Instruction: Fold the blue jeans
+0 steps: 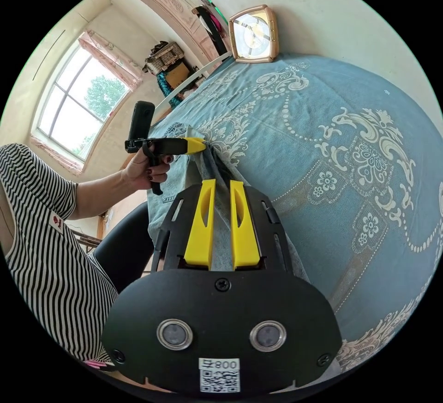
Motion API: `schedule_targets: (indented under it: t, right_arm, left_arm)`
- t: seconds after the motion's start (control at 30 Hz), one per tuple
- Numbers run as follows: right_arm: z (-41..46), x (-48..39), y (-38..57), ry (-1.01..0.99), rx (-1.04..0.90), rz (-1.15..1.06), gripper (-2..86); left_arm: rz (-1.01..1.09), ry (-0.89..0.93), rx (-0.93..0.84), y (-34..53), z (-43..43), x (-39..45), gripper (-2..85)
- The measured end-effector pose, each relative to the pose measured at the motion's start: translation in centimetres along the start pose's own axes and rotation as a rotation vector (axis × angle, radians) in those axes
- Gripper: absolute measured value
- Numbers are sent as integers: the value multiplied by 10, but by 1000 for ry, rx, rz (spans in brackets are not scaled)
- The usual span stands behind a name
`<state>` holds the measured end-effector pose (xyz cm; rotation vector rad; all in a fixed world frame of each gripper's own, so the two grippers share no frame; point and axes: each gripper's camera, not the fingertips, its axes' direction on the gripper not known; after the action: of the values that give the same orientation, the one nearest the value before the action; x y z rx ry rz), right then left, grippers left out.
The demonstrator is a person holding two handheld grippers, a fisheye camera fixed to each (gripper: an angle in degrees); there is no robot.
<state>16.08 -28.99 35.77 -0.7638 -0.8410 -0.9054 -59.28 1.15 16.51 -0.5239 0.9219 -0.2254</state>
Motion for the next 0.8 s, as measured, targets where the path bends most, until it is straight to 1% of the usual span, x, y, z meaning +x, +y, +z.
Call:
schedule_targets:
  t: [0.13, 0.23, 0.3, 0.4, 0.47, 0.57, 0.67, 0.73, 0.8]
  right_arm:
    - [2, -1, -9, 1, -13, -2, 61]
    - [2, -3, -20, 21, -34, -4, 33]
    - [-5, -7, -30, 73, -22, -24, 14]
    - [-6, -7, -41, 124, -15, -16, 6]
    - [-2, -4, -46, 153, -24, -6, 4]
    - [7, 3, -50, 177, -37, 32, 2]
    - [2, 6, -52, 268, 12, 90, 1]
    - [-3, 0, -56, 253, 60, 72, 1]
    - [9, -15, -68, 204, 30, 13, 1]
  left_arm:
    - [6, 3, -1, 1, -4, -2, 25]
    - [5, -2, 7, 1, -6, -4, 25]
    - [6, -8, 13, -1, -6, -5, 25]
    - [11, -65, 16, -8, -1, -6, 25]
    - [-8, -88, 0, -13, 6, -9, 25]
    - [-46, -172, -56, -20, 18, -12, 26]
    - [-65, -240, -124, -25, 28, -14, 26]
    - [-76, -249, -159, -29, 32, -14, 25]
    - [-77, -255, -173, -32, 32, -10, 24]
